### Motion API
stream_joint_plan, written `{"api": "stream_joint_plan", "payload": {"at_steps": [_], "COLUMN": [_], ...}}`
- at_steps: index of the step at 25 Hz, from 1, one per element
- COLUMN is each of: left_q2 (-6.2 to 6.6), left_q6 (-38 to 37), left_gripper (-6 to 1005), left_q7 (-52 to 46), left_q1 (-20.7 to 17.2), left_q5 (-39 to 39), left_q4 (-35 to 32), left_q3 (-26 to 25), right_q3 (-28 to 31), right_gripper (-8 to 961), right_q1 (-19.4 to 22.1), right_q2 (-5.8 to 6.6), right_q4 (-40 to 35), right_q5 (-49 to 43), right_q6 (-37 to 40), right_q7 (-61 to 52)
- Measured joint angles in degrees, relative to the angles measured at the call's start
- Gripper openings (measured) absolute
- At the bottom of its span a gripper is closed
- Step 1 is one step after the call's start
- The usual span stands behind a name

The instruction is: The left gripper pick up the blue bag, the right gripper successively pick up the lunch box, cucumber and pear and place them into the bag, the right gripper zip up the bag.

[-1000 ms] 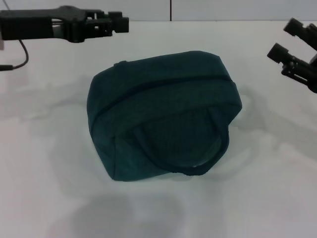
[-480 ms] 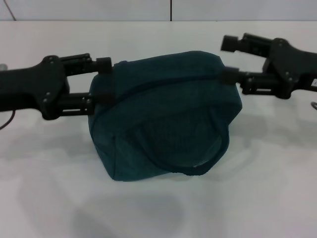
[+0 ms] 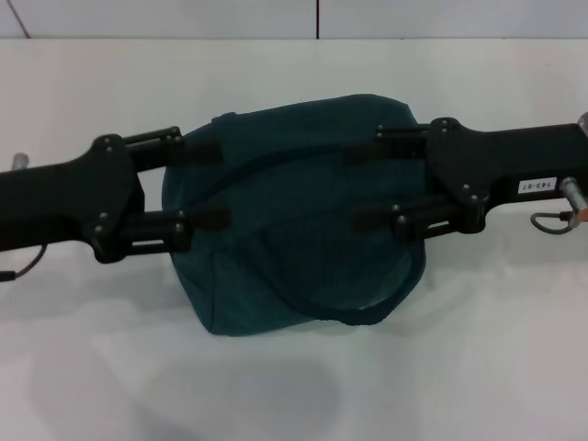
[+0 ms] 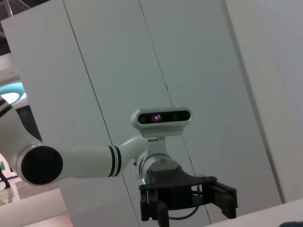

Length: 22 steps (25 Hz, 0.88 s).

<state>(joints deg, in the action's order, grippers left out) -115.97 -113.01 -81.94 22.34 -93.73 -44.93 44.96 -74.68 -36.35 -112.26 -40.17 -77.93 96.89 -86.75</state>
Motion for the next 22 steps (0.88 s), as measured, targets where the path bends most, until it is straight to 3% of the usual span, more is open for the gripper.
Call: {"api": "stream_joint_plan", "payload": {"at_steps": [6, 14, 22], "left_q2": [-0.43, -0.41, -0.57], "left_q6": [-0.04, -0.02, -0.04], "left_gripper": [773, 773, 773], "left_q7": [1.34, 1.50, 1.49], "left_q1": [-0.48, -0.98, -1.77], "left_q5": [-0.33, -0.40, -0.41], "left_q4": [0.02, 0.02, 0.02], "left_q3": [0.04, 0.06, 0.04], "right_q3": [-0.15, 0.02, 0.06], "right_gripper": [840, 840, 840], "right_q1": [-0.08, -0.29, -0.30], "right_q2": [-0.18, -1.35, -1.47], "right_q4": [-0.12, -0.41, -0.44], "right_q5": [-0.45, -2.62, -2.67], "right_q6": [-0.29, -0.38, -0.38], "right_q7": [-0.08, -0.12, -0.15]}}
